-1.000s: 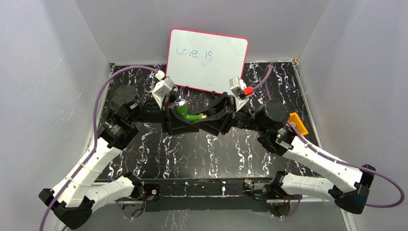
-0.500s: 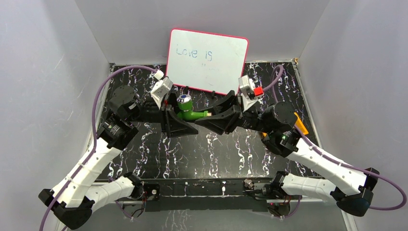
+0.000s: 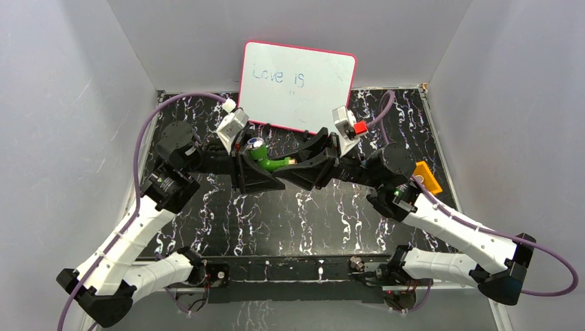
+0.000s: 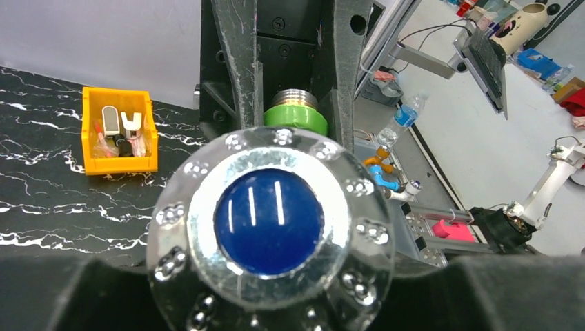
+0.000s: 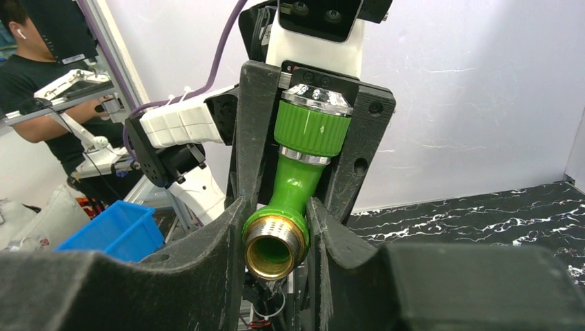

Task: Install the water faucets
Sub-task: Adjust the water faucet.

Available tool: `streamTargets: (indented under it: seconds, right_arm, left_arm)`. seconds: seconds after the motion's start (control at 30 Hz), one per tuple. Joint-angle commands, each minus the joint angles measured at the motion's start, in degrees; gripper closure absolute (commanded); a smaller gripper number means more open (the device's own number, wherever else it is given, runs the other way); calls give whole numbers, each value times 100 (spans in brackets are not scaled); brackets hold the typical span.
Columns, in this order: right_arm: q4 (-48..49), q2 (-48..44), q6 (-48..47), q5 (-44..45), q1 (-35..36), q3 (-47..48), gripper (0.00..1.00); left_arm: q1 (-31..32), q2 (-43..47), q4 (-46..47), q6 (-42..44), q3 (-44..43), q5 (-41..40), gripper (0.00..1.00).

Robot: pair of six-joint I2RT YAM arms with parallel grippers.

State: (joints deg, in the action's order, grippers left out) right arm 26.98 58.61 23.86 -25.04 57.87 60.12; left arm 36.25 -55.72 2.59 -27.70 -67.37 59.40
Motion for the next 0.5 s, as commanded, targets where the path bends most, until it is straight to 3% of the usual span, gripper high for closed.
streamTargets:
  seconds: [0.0,0.17,0.47]
  right_arm:
    - [518,-13,57,19,30,113,100]
    - [583,-110,49,110,29,43,100]
    - [677,-149,64,131,30,17,100]
  left_arm:
    - [31,85,254,-78,-46,89,56]
    - [31,155,295,-78,-9,55,50]
    - [31,158,347,-128,31,53,52]
